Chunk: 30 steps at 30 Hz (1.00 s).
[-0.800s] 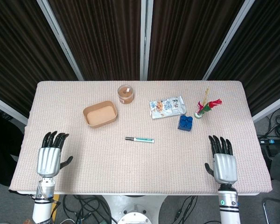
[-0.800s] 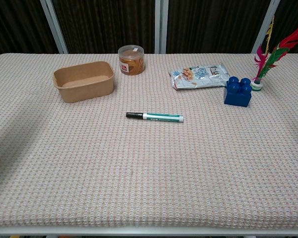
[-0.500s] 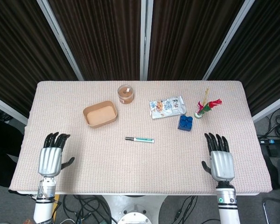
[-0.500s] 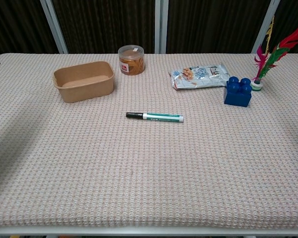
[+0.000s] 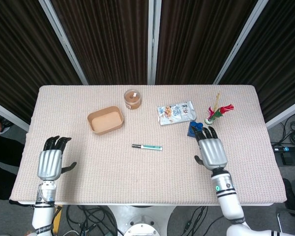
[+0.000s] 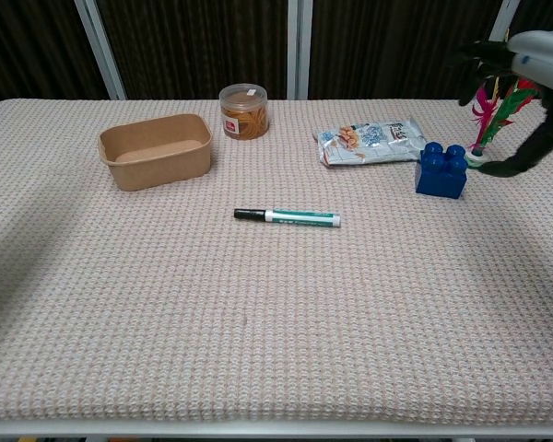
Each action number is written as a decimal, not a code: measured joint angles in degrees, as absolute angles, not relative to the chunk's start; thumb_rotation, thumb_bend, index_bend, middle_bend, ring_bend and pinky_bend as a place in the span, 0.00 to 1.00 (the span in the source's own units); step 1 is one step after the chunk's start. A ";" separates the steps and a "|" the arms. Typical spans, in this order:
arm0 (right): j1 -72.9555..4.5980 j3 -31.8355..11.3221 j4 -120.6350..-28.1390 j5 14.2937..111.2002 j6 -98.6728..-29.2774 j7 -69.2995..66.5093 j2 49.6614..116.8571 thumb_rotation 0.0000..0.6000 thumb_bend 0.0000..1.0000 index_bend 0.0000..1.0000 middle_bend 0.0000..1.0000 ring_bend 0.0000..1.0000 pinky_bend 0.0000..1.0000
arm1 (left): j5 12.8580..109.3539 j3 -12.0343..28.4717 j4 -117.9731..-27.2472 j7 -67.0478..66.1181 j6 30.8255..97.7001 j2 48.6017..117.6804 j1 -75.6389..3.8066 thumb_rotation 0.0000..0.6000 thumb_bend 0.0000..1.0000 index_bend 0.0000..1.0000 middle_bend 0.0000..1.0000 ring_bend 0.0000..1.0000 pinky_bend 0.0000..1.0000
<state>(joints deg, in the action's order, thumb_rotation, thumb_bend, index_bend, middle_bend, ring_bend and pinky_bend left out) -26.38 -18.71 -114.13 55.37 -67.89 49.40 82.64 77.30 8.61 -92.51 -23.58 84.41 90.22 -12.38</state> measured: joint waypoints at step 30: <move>-58.06 -23.42 -81.74 25.11 -74.35 64.43 113.18 1.00 0.23 0.42 0.41 0.62 0.77 | 74.45 9.27 -95.19 -20.08 82.28 88.55 -13.15 1.00 0.00 0.23 0.22 0.13 0.12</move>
